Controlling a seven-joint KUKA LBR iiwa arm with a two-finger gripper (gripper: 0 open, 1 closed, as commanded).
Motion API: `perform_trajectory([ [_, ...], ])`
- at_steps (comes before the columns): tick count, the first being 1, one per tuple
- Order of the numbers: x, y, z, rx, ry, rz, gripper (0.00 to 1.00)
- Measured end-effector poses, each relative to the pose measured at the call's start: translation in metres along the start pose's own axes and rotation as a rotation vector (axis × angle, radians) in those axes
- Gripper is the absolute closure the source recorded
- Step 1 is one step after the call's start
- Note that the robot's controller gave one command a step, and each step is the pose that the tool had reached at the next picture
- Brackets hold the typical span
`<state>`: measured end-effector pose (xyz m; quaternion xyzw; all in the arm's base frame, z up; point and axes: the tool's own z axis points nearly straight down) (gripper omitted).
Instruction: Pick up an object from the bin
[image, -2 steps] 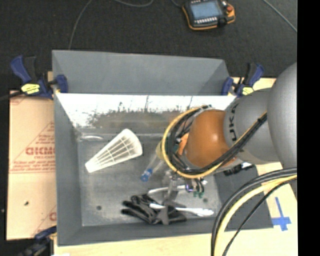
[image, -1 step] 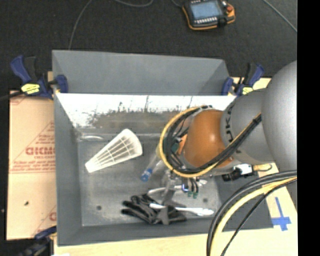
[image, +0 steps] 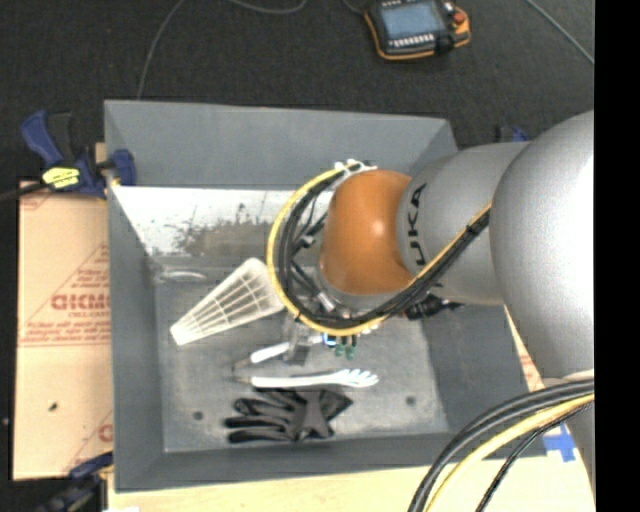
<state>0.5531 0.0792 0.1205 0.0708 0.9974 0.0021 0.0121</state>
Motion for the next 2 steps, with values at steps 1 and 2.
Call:
perform_trajectory([
  [1,0.0132,-0.0549,-0.0626,0.011,0.014,0.083,1.0],
  [2,0.0132,-0.0548,-0.0627,0.012,0.014,0.083,1.0],
])
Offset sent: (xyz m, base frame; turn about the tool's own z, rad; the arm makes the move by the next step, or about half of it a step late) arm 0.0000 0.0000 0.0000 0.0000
